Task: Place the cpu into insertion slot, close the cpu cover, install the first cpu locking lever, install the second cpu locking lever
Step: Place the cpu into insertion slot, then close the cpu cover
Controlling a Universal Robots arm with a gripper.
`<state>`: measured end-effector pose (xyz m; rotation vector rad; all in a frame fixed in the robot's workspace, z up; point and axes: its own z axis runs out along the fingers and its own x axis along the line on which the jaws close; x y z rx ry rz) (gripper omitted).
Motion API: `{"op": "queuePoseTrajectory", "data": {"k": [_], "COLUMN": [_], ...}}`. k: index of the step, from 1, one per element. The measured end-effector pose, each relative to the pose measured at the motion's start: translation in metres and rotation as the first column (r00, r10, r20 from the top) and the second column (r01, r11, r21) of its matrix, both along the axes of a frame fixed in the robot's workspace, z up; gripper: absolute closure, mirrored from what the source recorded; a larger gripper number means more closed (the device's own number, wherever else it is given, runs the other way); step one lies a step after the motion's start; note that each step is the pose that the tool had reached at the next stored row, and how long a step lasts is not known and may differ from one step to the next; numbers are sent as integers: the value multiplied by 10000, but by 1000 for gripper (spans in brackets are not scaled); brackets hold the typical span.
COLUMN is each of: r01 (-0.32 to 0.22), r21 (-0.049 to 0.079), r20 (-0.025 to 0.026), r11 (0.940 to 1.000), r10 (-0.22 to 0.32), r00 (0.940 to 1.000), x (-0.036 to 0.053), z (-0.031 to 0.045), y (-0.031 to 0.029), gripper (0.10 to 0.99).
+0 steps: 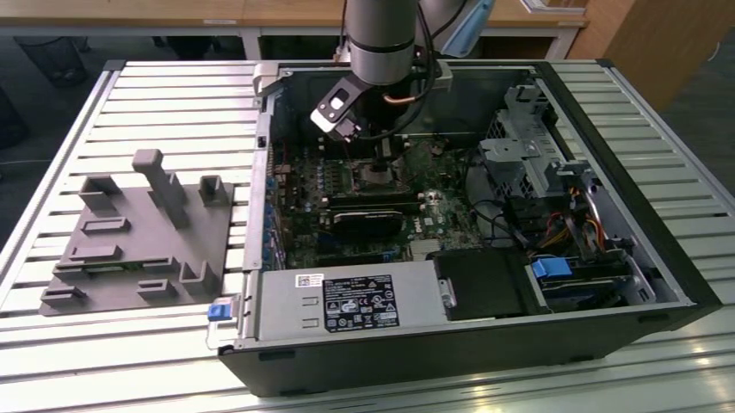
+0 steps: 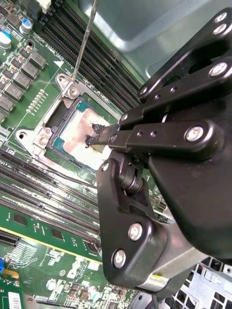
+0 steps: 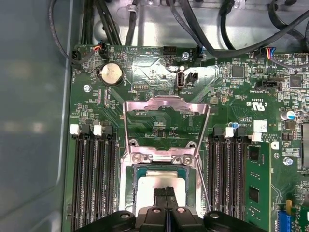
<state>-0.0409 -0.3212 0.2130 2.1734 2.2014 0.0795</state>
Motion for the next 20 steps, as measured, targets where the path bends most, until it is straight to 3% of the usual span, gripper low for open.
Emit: {"op": "queuePoseTrajectory", "data": {"k": [20], "r01": [0], "r21": [1], "r20": [-19], "r11": [10000], "r10": [0], "r00": [10000], "x": [1], "z": [132], "y": [0], "gripper": [980]}}
